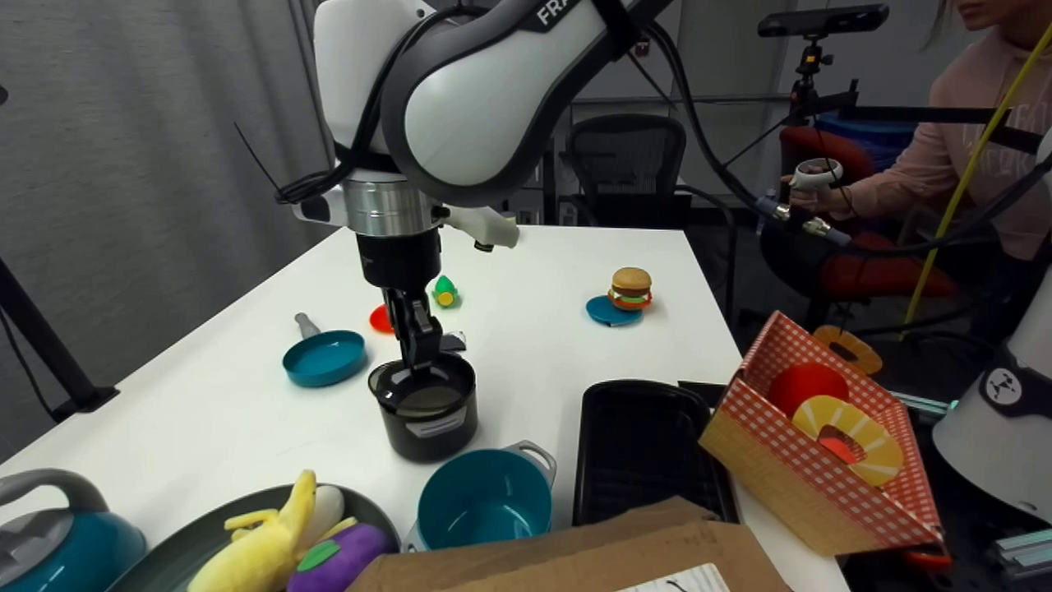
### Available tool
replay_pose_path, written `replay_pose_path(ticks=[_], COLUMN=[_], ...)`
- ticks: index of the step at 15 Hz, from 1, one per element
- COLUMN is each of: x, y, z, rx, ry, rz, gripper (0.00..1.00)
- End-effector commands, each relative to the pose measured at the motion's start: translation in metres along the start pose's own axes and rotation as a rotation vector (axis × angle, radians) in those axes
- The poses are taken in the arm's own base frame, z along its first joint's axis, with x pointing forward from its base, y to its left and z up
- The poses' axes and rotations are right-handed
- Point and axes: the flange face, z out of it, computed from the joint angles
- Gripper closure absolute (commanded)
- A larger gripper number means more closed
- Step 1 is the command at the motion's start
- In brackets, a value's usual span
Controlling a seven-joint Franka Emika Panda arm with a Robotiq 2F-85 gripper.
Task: Cover the silver pot with the black lid
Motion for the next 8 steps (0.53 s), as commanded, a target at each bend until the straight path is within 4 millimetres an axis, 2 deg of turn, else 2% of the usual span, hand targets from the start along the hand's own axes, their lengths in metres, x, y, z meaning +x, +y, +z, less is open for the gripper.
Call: replay_pose_path(ticks=[1, 2, 6, 8], x=[0.006, 0.005, 0.005, 0.005], y=[0.003, -0.007, -0.02, -0.024], z=[0.001, 0.004, 0.011, 0.014], rx=[-0.02, -0.049, -0.038, -0.034], ry=[-0.014, -0.003, -0.001, 0.001], rz=[0.017, 0.033, 0.052, 0.056], gripper=[0.37, 0.3, 0.01, 0.0])
